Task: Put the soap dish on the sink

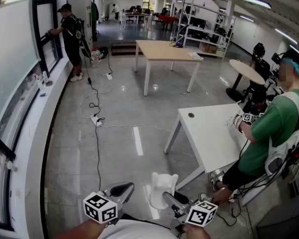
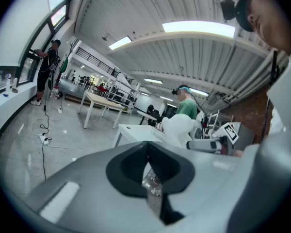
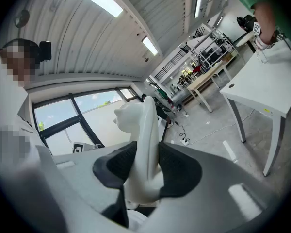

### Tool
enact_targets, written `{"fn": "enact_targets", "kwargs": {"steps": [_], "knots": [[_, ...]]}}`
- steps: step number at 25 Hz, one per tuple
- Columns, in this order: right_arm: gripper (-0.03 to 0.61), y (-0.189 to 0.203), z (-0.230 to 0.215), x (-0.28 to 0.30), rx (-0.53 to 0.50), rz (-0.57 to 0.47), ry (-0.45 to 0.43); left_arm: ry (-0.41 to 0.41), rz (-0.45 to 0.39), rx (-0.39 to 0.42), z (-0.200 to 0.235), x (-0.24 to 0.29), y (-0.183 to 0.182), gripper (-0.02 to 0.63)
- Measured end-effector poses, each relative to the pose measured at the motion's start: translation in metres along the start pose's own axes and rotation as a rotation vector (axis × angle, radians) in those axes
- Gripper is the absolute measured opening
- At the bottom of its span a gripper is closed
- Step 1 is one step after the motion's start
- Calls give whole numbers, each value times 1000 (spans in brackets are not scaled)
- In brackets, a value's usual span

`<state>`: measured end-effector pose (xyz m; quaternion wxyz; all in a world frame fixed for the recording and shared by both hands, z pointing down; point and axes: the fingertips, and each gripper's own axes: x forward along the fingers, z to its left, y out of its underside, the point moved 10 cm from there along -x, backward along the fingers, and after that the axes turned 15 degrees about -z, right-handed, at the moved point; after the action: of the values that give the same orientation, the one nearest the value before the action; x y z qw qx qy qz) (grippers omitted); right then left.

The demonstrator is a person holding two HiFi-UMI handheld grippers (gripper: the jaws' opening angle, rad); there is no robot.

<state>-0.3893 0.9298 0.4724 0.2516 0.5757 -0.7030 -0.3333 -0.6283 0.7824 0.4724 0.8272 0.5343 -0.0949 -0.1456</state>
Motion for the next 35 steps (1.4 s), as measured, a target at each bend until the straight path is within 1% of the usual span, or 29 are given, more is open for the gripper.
{"fn": "enact_targets", "kwargs": {"steps": [8, 11, 13, 17, 19, 26, 30, 35], "knots": [[143, 0, -2, -2, 8, 7, 3, 9, 22, 0, -1, 1, 3, 6], [143, -2, -4, -3, 16, -28, 19, 13, 28, -1, -1, 4, 4, 6], [144, -6, -3, -4, 27, -46, 10, 13, 31, -3, -3, 5, 3, 6], [143, -9, 3, -9, -2, -39, -21, 7, 21, 2, -6, 3, 3, 6], [143, -8, 4, -8, 16, -42, -35, 2, 12, 13, -6, 1, 1, 6], [143, -3, 1, -9, 47, -35, -31, -17, 18, 33, -5, -3, -2, 6], [143, -2, -6, -1, 72, -37, -26, -23, 35, 37, 1, -6, -2, 6], [143, -14, -11, 26, 68, -42, -29, -25, 39, 37, 24, 11, -15, 6]]}}
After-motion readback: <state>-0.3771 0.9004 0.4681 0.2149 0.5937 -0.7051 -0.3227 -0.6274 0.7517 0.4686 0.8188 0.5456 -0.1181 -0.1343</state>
